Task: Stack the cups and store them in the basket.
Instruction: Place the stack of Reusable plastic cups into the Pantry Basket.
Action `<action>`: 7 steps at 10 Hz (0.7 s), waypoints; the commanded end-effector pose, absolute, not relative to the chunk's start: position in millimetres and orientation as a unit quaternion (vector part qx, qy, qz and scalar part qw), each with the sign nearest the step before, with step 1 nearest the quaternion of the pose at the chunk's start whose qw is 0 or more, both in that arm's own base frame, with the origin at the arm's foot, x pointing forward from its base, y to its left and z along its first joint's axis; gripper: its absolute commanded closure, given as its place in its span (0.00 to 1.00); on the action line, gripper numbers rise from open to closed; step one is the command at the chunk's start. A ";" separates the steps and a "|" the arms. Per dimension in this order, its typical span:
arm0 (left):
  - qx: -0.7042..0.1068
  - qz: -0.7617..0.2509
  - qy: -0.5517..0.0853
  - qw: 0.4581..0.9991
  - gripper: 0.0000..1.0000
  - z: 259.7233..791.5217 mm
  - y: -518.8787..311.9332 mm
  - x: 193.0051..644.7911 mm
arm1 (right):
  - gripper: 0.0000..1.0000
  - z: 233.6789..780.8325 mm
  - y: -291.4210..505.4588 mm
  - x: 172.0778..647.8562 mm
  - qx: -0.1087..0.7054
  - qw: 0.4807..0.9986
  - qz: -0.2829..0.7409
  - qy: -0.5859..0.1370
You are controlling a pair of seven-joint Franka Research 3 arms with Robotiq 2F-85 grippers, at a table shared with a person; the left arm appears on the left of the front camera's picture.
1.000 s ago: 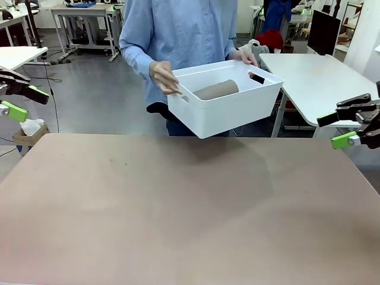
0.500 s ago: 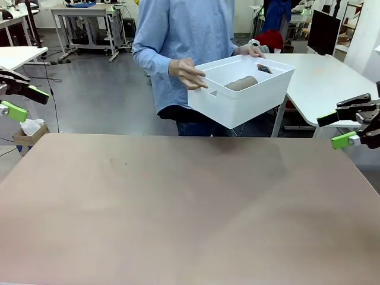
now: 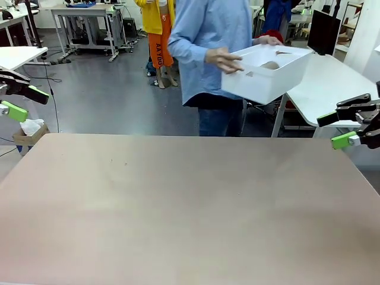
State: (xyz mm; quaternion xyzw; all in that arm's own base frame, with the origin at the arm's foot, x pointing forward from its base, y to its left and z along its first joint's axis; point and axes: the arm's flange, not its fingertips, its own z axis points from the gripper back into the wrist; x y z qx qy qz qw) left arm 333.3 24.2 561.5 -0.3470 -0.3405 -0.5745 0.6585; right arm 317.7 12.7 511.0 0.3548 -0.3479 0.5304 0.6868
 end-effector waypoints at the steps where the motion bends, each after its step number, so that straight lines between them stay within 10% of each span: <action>1: -0.351 -0.577 -0.345 0.652 0.00 563.3 24.5 333.0 | 0.00 513.2 12.9 319.0 0.360 0.681 0.530 -0.355; 7: -0.351 -0.577 -0.345 0.652 0.00 563.3 24.5 333.0 | 0.00 513.2 12.9 319.0 0.360 0.681 0.530 -0.355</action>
